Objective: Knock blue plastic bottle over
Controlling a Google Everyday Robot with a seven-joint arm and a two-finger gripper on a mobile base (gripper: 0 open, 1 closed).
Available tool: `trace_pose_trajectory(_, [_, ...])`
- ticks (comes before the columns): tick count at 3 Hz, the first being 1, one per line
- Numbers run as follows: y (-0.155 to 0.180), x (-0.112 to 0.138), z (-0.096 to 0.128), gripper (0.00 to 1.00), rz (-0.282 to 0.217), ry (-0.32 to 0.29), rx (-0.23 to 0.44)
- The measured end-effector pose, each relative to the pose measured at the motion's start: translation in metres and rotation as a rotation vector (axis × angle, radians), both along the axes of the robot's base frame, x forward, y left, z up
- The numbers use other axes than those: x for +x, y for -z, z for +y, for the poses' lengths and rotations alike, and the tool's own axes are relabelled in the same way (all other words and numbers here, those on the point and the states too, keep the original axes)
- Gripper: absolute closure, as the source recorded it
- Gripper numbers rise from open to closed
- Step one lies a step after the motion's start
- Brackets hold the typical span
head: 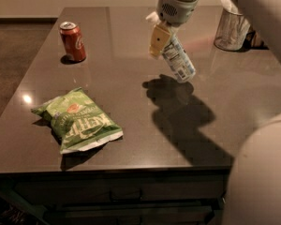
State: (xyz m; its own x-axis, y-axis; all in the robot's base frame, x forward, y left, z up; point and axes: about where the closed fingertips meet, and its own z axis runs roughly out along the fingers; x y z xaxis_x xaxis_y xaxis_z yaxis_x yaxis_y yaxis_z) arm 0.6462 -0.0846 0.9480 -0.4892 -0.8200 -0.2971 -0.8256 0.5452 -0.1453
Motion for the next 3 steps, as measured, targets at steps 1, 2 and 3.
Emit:
trace_pose_trajectory(1, [0.018, 0.004, -0.006, 0.81, 0.061, -0.008, -0.078])
trace_pose_trajectory(2, [0.03, 0.009, -0.005, 0.58, 0.092, -0.024, -0.135])
trace_pose_trajectory(3, [0.041, 0.013, -0.001, 0.35, 0.111, -0.042, -0.164])
